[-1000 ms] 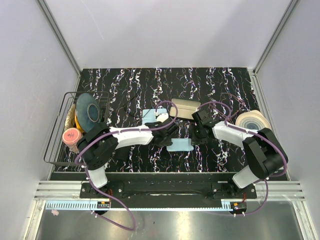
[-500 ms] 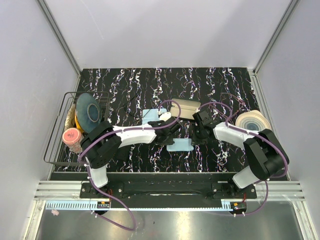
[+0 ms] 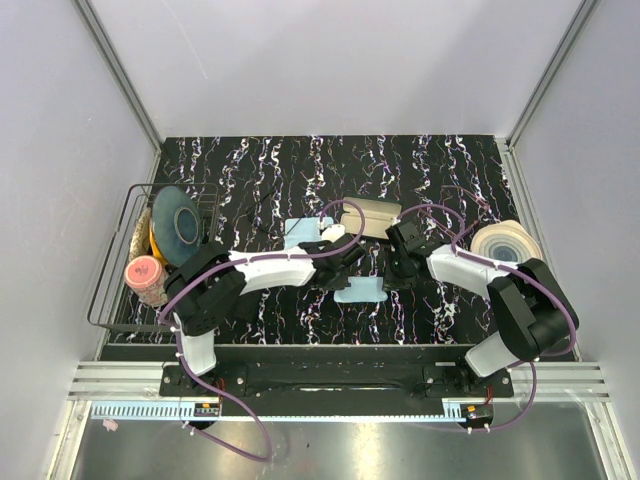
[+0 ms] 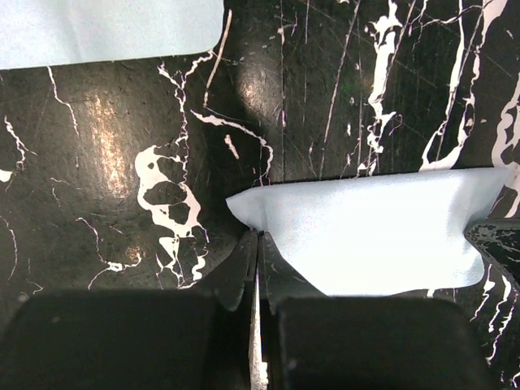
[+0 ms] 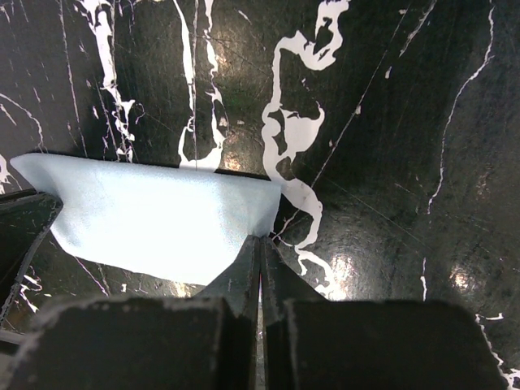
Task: Organize the sunglasses
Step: Pick up the folded cleaning cloth from the center of the board, then place the sunglasses in the sunglasses case.
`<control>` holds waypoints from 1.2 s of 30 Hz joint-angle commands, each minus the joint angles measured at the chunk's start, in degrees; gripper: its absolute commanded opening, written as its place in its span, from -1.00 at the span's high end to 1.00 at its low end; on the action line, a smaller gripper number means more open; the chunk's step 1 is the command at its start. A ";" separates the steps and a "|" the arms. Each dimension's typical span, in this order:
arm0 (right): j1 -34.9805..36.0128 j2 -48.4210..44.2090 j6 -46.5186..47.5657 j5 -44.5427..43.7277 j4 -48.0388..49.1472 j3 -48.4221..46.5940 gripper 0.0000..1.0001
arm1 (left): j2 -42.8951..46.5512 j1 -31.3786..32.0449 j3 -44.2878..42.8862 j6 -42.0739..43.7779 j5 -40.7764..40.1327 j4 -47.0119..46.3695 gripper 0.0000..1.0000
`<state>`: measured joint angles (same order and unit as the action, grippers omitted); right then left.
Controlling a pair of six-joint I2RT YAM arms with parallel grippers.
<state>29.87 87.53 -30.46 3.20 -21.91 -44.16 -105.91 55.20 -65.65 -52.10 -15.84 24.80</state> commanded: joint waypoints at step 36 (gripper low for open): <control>-2.44 9.59 -1.01 -11.55 0.03 -27.20 1.00 | -9.49 -17.14 -31.02 23.97 14.51 3.76 1.00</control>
<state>28.80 95.59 -32.60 -5.45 -22.02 -67.57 -113.27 39.03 -91.39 -31.18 -5.32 28.12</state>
